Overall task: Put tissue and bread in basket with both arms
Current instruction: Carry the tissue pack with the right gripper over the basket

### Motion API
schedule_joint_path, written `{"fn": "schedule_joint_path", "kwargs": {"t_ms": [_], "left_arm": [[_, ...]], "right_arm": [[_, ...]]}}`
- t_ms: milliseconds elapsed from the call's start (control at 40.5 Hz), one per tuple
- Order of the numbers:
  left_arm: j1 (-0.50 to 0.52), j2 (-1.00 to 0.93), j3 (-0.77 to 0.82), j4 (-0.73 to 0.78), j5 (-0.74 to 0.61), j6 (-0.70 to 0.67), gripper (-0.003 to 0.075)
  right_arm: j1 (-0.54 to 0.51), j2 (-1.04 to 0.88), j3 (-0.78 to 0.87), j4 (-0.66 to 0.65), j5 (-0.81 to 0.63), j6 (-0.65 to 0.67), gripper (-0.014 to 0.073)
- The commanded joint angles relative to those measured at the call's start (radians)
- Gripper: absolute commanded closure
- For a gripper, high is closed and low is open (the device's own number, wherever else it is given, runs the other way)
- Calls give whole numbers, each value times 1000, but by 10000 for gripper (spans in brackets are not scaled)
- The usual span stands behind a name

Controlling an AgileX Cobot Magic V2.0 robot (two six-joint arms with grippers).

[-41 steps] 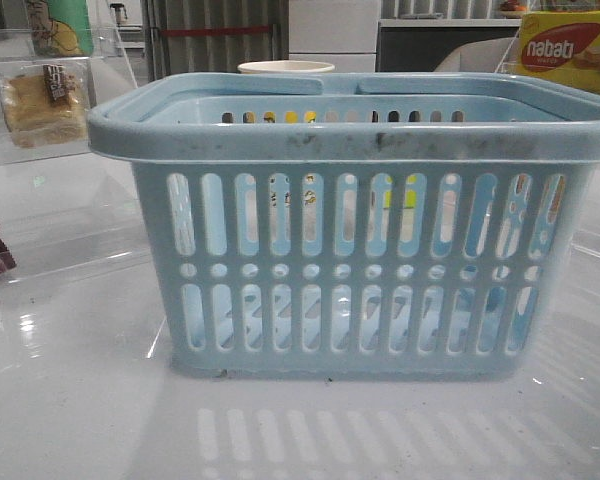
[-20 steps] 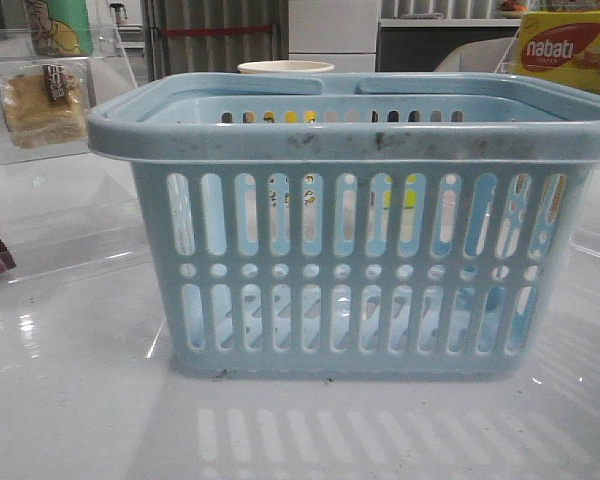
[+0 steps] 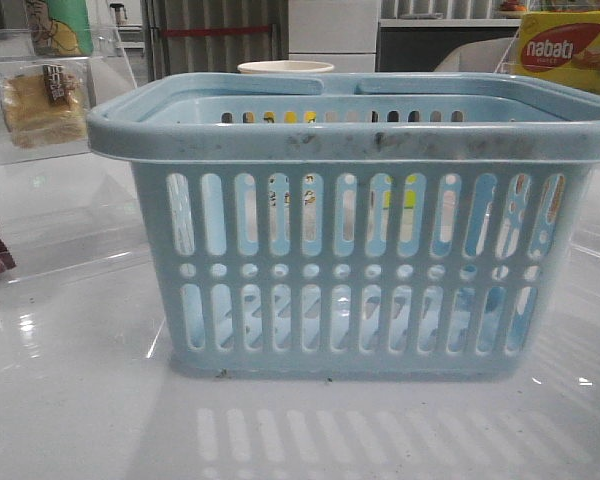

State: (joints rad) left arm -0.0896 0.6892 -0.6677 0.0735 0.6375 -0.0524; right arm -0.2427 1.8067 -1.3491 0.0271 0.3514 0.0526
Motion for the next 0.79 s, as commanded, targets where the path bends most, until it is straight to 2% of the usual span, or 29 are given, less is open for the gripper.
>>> {"fn": "schedule_joint_path", "kwargs": {"t_ms": [0,370,568,765], "left_arm": [[-5,2,-35,-1,-79,-3,150],[-5,2,-35,-1,-100,-3,150],[-5,2,-35,-1,-108,-3,150],[-5,2,-35,-1,-108,-3,150]], "right_arm": [[2,-84,-37,16,-38,-1,392],[120,-284,-64,16,51,-1,393],[276,-403,-64,16,145,-1,393],[478,-429,-57,16,259,-16,393]]}}
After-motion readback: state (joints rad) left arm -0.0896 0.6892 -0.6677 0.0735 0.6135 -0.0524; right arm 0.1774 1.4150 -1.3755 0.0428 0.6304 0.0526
